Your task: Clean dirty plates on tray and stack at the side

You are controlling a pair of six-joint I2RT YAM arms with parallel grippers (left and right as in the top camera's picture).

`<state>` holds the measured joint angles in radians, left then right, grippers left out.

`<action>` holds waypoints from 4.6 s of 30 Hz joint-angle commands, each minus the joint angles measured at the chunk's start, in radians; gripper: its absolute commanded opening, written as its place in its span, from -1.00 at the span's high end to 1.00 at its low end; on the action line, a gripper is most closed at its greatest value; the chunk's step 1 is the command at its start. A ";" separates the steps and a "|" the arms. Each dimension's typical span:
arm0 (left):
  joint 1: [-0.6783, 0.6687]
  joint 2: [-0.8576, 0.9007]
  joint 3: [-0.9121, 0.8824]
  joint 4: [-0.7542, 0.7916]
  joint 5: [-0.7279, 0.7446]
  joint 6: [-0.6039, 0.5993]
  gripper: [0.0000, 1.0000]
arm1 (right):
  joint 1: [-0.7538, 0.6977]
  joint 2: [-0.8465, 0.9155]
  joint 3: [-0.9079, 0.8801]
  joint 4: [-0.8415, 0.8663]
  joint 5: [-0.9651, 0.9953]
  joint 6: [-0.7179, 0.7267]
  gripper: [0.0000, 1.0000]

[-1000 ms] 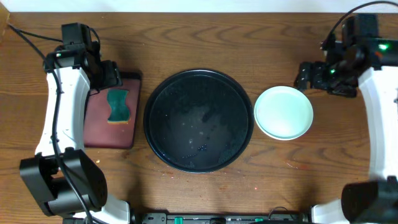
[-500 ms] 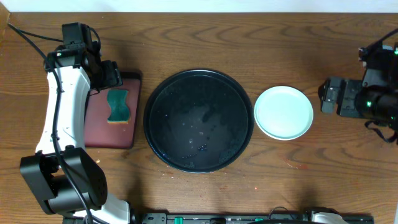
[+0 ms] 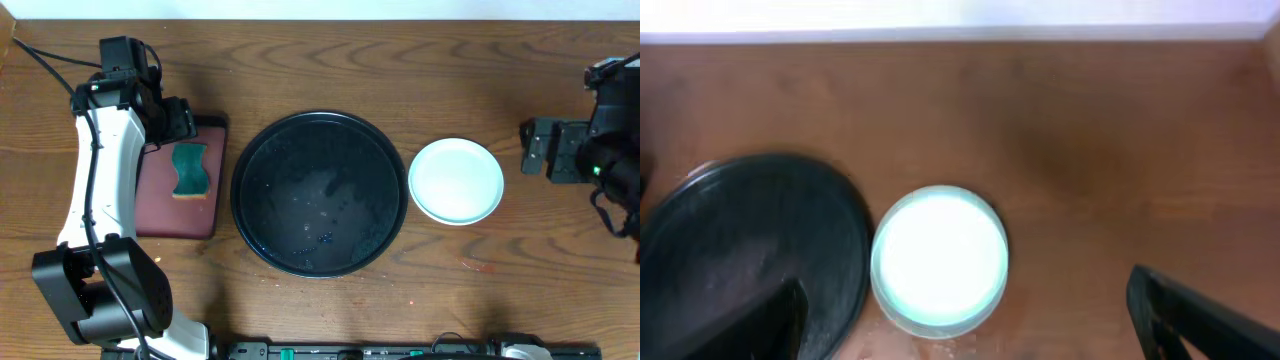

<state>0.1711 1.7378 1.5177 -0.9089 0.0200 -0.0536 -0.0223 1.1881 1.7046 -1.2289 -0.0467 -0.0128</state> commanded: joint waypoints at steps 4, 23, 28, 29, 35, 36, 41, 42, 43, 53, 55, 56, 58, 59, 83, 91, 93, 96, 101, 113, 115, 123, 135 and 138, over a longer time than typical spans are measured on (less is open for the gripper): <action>0.003 0.007 0.009 -0.001 -0.005 -0.011 -0.55 | 0.036 -0.250 -0.410 0.356 0.013 -0.053 -0.99; 0.003 0.007 0.009 -0.001 -0.005 -0.011 -0.56 | 0.116 -0.952 -1.513 1.163 -0.018 0.019 -0.98; 0.003 0.007 0.009 -0.001 -0.005 -0.011 -0.55 | 0.117 -1.040 -1.629 1.237 -0.021 0.090 -0.99; 0.003 0.007 0.009 -0.001 -0.005 -0.011 -0.55 | 0.118 -1.047 -1.640 1.247 -0.023 0.091 -0.99; 0.003 0.007 0.009 -0.001 -0.005 -0.011 -0.56 | 0.150 -1.078 -1.694 1.261 -0.022 0.086 -0.98; 0.003 0.007 0.009 -0.001 -0.005 -0.011 -0.56 | 0.153 -1.081 -1.700 1.259 -0.021 0.086 -0.99; 0.003 0.007 0.009 -0.001 -0.005 -0.011 -0.56 | 0.161 -1.088 -1.699 1.228 -0.022 0.086 -0.98; 0.003 0.007 0.009 -0.001 -0.005 -0.011 -0.56 | 0.161 -1.090 -1.699 1.217 -0.022 0.087 -0.99; 0.003 0.007 0.009 -0.001 -0.005 -0.011 -0.56 | 0.162 -1.094 -1.699 1.201 -0.026 0.087 -0.98; 0.003 0.007 0.009 -0.001 -0.005 -0.011 -0.56 | 0.162 -1.154 -1.699 1.161 -0.025 0.087 -0.99; 0.003 0.007 0.009 -0.001 -0.005 -0.011 -0.56 | 0.162 -1.181 -1.699 1.161 -0.025 0.087 -0.99; 0.003 0.007 0.009 -0.001 -0.005 -0.011 -0.56 | 0.162 -1.184 -1.699 1.165 -0.025 0.087 -0.98; 0.003 0.007 0.009 -0.001 -0.005 -0.011 -0.56 | 0.161 -1.183 -1.699 1.160 -0.025 0.086 -0.98; 0.003 0.007 0.009 -0.001 -0.005 -0.011 -0.56 | 0.161 -1.183 -1.699 1.160 -0.025 0.087 -0.99; 0.003 0.007 0.009 -0.001 -0.005 -0.011 -0.56 | 0.161 -1.181 -1.699 1.160 -0.025 0.086 -0.99; -0.011 -0.018 0.009 -0.002 -0.005 -0.011 -0.57 | 0.161 -1.181 -1.699 1.160 -0.025 0.087 -0.98; -0.024 -0.051 0.008 -0.002 -0.069 -0.010 -0.56 | 0.161 -1.181 -1.699 1.160 -0.025 0.087 -0.98; -0.045 -0.129 0.008 0.002 -0.178 -0.009 -0.57 | 0.161 -1.181 -1.699 1.160 -0.025 0.087 -0.99; -0.066 -0.324 -0.052 0.077 -0.161 -0.007 -0.56 | 0.161 -1.181 -1.699 1.160 -0.025 0.087 -0.99; -0.066 -0.929 -0.725 0.654 -0.001 0.053 -0.57 | 0.161 -1.181 -1.699 1.160 -0.025 0.087 -0.99; -0.066 -1.017 -0.834 0.723 -0.001 0.053 -0.56 | 0.161 -1.181 -1.699 1.160 -0.025 0.086 -0.99; -0.072 -1.386 -1.202 0.852 -0.001 0.090 -0.56 | 0.161 -1.181 -1.699 1.160 -0.025 0.086 -0.99; -0.133 -1.689 -1.444 0.850 -0.001 0.192 -0.56 | 0.161 -1.181 -1.699 1.160 -0.025 0.086 -0.98; -0.140 -1.720 -1.470 0.850 -0.002 0.192 -0.57 | 0.161 -1.181 -1.699 1.160 -0.025 0.087 -0.99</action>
<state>0.0414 0.0551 0.0765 -0.0639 0.0174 0.1074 0.1280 0.0120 0.0071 -0.0654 -0.0639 0.0605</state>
